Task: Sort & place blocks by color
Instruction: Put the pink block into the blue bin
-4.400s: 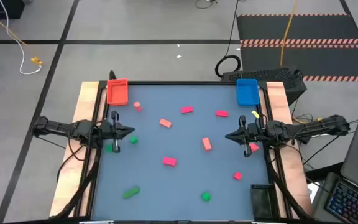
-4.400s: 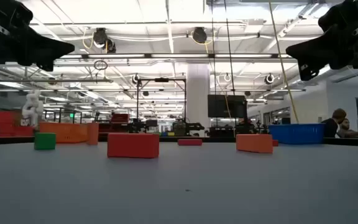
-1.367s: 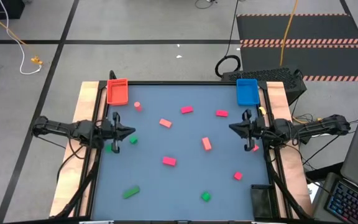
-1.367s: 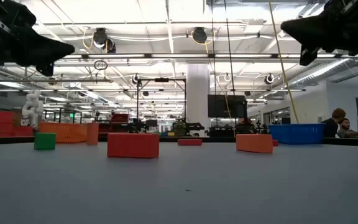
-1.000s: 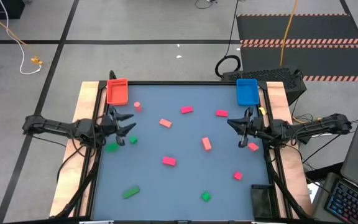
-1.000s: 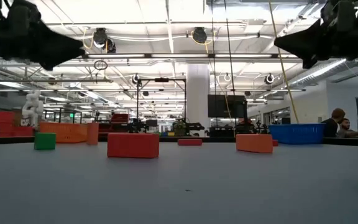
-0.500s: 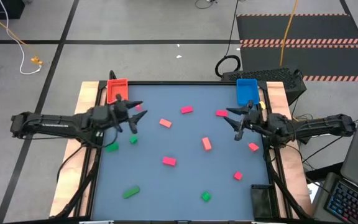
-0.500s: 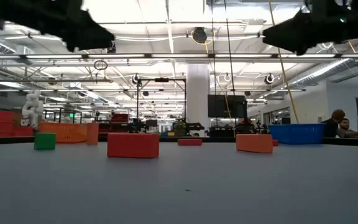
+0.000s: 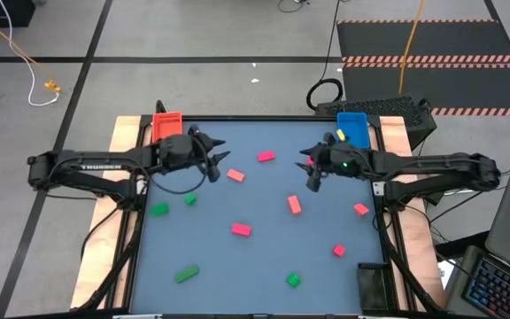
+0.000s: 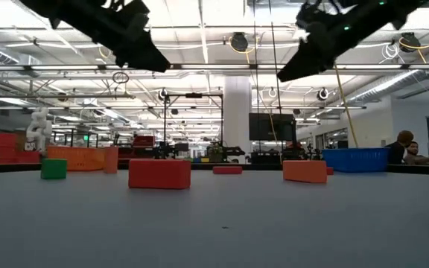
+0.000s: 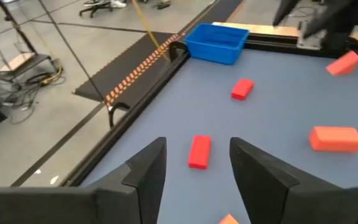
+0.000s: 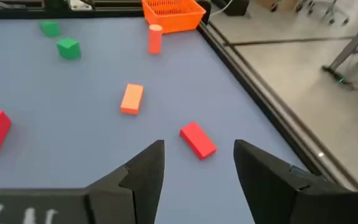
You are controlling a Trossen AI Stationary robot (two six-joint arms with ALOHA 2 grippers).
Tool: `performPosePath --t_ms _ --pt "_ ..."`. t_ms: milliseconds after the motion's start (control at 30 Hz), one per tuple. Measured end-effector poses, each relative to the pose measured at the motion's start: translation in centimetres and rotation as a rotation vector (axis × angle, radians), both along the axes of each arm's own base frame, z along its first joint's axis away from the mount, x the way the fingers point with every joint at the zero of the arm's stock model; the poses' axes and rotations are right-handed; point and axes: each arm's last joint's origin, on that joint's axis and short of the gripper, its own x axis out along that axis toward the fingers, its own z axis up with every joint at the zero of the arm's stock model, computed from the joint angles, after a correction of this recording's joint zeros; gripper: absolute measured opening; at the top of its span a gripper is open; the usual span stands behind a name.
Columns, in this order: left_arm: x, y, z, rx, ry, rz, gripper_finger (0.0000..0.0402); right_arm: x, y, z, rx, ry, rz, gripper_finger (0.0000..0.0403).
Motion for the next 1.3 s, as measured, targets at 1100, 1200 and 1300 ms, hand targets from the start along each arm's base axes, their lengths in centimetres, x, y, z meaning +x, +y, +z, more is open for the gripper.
performPosePath --t_ms 1100,1200,1300 --pt "-0.3 4.5 3.7 -0.098 0.068 0.161 0.0149 2.5 -8.3 -2.5 0.156 0.547 -0.065 0.0189" --pt "-0.1 4.6 4.2 -0.062 0.033 0.149 0.015 2.4 -8.1 -3.7 0.14 0.591 -0.026 0.0189" --pt "0.0 4.6 4.6 -0.011 0.013 0.131 0.0149 2.1 -8.0 -4.7 0.15 0.625 -0.017 0.0189"
